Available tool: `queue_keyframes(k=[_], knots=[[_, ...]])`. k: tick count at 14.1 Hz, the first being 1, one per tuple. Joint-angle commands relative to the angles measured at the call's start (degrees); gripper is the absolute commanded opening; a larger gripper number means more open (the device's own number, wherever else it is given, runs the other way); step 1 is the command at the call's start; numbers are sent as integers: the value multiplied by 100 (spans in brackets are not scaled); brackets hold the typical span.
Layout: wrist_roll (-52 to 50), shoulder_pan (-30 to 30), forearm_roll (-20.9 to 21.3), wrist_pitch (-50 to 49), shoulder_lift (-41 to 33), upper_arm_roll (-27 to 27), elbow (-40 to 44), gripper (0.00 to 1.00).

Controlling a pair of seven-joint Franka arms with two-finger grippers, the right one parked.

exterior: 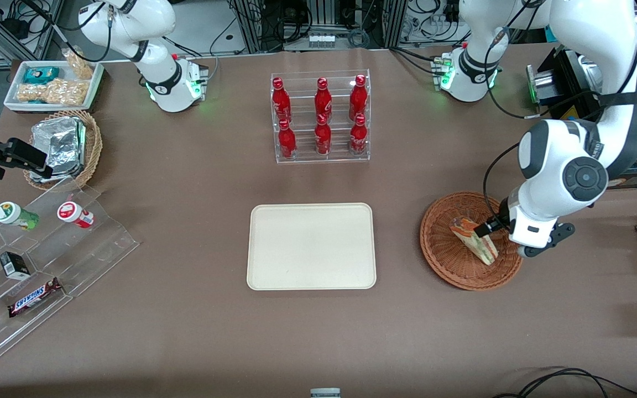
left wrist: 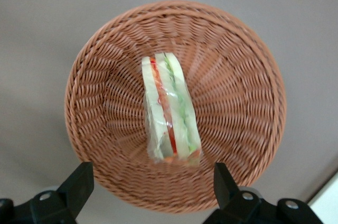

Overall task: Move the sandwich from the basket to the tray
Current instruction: 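Lower the open left gripper over the sandwich in the wicker basket, then close the left gripper on the wrapped sandwich and lift it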

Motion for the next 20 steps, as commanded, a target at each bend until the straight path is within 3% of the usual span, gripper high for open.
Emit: queue_keyframes(k=[1, 3, 7, 8, 9, 10, 13, 16, 17, 18, 20], knots=[[-1597, -128, 62, 598, 196, 53, -135, 100], [-2251, -155, 62, 871, 442, 53, -135, 100], [-2332, -251, 45, 1259, 987, 45, -117, 97], [-2254, -243, 53, 1215, 1005, 45, -126, 61], [-2166, -243, 62, 1172, 953, 45, -143, 14], [-1826, -234, 71, 867, 875, 53, -109, 5], [-725, -216, 19, -565, 593, 62, 277, 2], [-454, -251, 10, -797, 557, 36, 743, 0], [62, -260, -17, -841, 644, -60, 962, 0], [641, -251, -43, -850, 828, -313, 1190, 1], [840, -277, 18, -850, 1284, -709, 1857, 4]])
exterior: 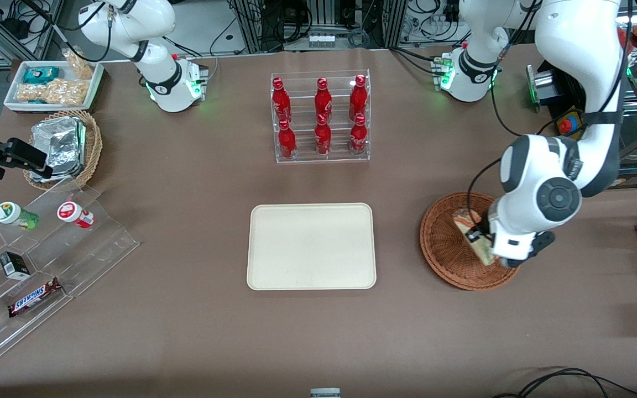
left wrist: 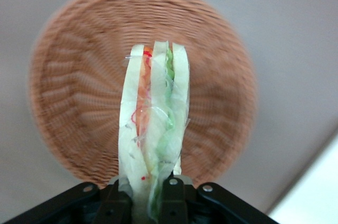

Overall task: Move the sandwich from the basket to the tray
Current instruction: 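Close the left gripper on the wrapped sandwich and lift it, then carry the sandwich with the left gripper over the cream tray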

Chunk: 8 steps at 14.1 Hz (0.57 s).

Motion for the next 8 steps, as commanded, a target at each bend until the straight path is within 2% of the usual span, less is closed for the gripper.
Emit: queue_keyframes(k=[1, 4, 8], knots=[[337, -139, 90, -129, 852, -536, 1158, 5], [267, -779, 108, -59, 1696, -635, 2082, 4], [258, -1473, 99, 371, 1883, -653, 2392, 4]])
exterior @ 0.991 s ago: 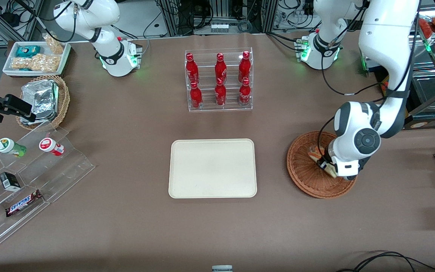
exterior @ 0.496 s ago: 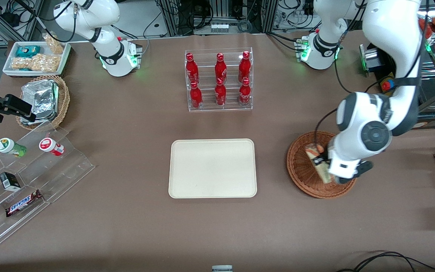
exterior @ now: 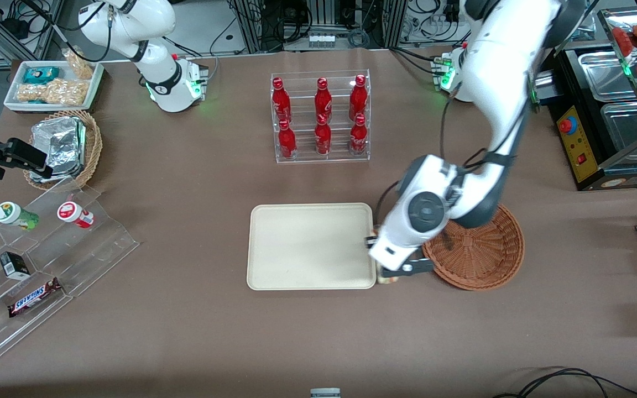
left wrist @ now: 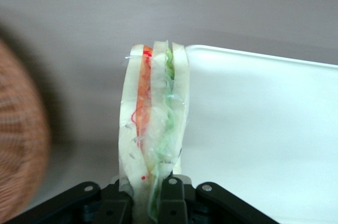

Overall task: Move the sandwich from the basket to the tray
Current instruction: 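Carry the sandwich with the left gripper over the cream tray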

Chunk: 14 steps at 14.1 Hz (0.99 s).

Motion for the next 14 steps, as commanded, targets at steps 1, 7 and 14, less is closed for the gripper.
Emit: queue_keyframes(k=[1, 7, 14], knots=[[10, -561, 80, 120, 133, 45, 345, 4], [-720, -1239, 98, 542, 1064, 62, 1372, 4], [-1054, -1460, 316, 701, 1487, 80, 1523, 5]])
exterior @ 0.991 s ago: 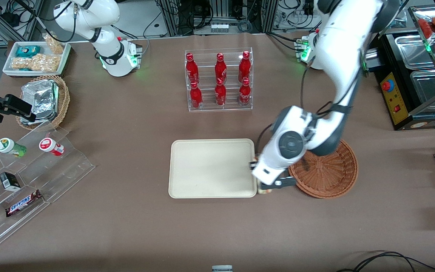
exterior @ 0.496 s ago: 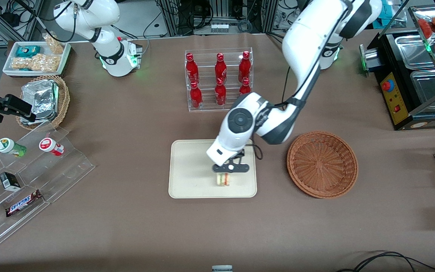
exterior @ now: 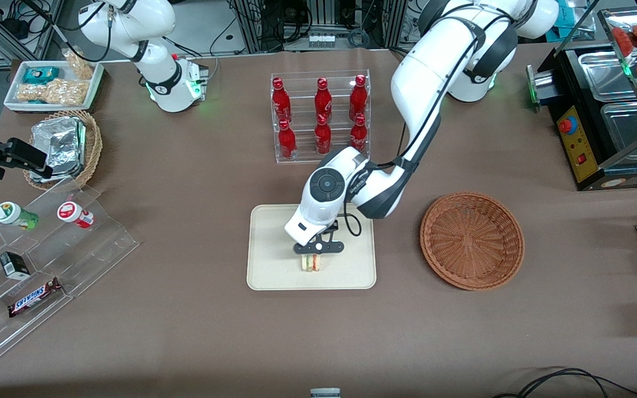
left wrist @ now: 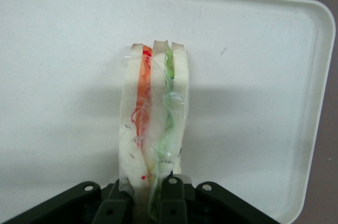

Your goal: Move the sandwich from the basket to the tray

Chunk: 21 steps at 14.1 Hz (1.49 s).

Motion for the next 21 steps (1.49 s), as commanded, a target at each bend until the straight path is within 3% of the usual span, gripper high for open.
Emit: queue_keyframes(k=[1, 2, 4, 6, 7, 8, 12, 15, 19, 21], knots=[[-143, -112, 422, -24, 141, 83, 220, 6], [-126, -112, 563, -24, 141, 74, 211, 7], [-213, -112, 574, -24, 132, 74, 193, 23], [-572, -112, 556, -24, 115, 65, 193, 56], [-696, -112, 547, -24, 97, 65, 193, 91], [-897, -112, 538, -33, 54, 65, 185, 100], [-1260, -94, 573, -531, -560, 65, 106, 100], [-1180, 116, 626, -1542, -1596, 74, -227, 100], [-1497, 651, 564, -2606, -2705, 101, -1220, 100], [-1322, 959, 564, -2609, -3065, 100, -1790, 100]])
